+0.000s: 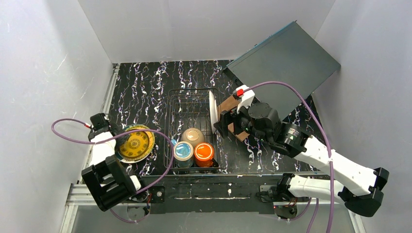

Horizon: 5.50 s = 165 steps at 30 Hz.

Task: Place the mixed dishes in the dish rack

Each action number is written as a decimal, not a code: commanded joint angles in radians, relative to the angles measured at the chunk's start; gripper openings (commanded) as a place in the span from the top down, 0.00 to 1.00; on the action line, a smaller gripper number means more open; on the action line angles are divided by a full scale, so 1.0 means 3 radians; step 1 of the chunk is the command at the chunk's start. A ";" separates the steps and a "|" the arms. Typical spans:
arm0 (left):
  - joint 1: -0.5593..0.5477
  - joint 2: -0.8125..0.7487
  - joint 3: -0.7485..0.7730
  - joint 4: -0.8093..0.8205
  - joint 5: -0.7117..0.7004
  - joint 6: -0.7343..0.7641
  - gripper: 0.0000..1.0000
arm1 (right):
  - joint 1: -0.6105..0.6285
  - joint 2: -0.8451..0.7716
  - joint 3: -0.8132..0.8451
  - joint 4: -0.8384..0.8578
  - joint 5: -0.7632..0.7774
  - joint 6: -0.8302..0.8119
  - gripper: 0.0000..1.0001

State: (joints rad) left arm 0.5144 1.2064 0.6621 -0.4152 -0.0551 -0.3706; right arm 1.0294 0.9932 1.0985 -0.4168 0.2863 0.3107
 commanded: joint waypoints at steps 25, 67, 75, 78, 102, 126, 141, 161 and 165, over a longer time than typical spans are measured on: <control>-0.0600 -0.0418 0.0101 -0.0136 -0.0070 0.0079 0.41 | 0.0042 0.0986 0.0810 0.0190 -0.0851 0.0480 0.04; -0.1917 0.1484 0.1597 -0.1176 -0.1113 -0.0599 0.48 | 0.0111 0.0962 0.0764 0.0085 -0.0536 0.0593 0.02; -0.1921 0.1464 0.1502 -0.1153 -0.1209 -0.0692 0.66 | 0.0106 0.0908 0.0702 0.0123 -0.0504 0.0567 0.02; -0.1923 0.1517 0.1497 -0.1110 -0.1092 -0.0687 0.75 | 0.0107 0.0912 0.0697 0.0121 -0.0504 0.0567 0.02; -0.1920 0.1157 0.1329 -0.1385 -0.1295 -0.0563 0.71 | 0.0109 0.0831 0.0571 0.0195 -0.0438 0.0544 0.02; 0.0187 -0.1401 0.0077 -0.0882 -0.0544 -0.1045 0.24 | 0.0110 0.0806 0.0712 -0.0048 -0.0878 0.0299 0.02; 0.0182 -0.2005 -0.0727 -0.0420 -0.1045 -0.1472 0.37 | 0.0108 0.0693 0.0654 -0.0057 -0.0875 0.0285 0.02; 0.0182 -0.1995 -0.1276 0.0523 -0.0801 -0.1397 0.48 | 0.0107 0.0827 0.0705 -0.0017 -0.0934 0.0349 0.02; 0.0183 -0.1951 -0.1327 0.0641 -0.0777 -0.1389 0.51 | 0.0104 0.0826 0.0713 -0.0018 -0.1002 0.0355 0.02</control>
State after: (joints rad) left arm 0.5640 0.6121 0.2855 -0.2783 -0.2844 -0.7952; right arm 1.0599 1.2453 1.2663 -0.4480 0.0185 0.4156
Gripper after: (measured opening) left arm 0.509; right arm 0.981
